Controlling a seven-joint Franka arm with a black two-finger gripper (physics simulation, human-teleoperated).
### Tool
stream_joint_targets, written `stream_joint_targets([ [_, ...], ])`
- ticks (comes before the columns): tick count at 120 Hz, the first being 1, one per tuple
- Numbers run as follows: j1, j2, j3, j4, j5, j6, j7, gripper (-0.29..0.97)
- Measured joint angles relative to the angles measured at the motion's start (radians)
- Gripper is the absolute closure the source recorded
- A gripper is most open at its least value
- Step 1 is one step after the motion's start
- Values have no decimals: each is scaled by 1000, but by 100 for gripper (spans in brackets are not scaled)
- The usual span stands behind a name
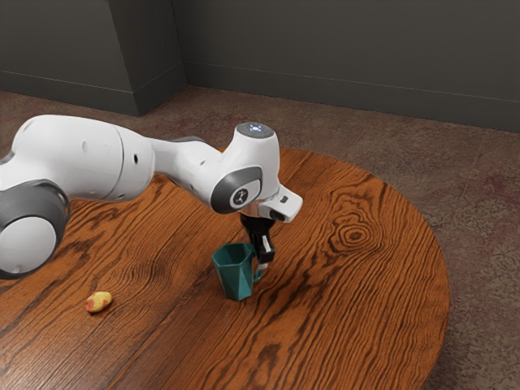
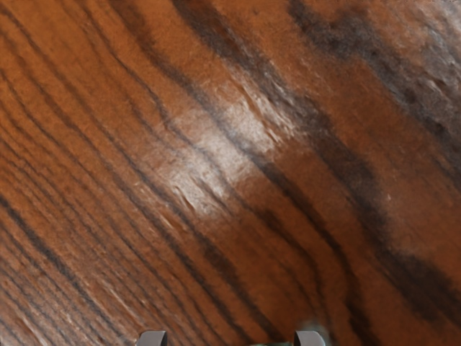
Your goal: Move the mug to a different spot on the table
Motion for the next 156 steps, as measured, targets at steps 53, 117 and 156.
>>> stream_joint_targets([
  [53, 6, 16, -3, 116, -40, -294, -87, 63],
  [117, 125, 148, -3, 415, -75, -779, -237, 68],
  [156, 205, 237, -27, 529, -75, -883, -284, 68],
])
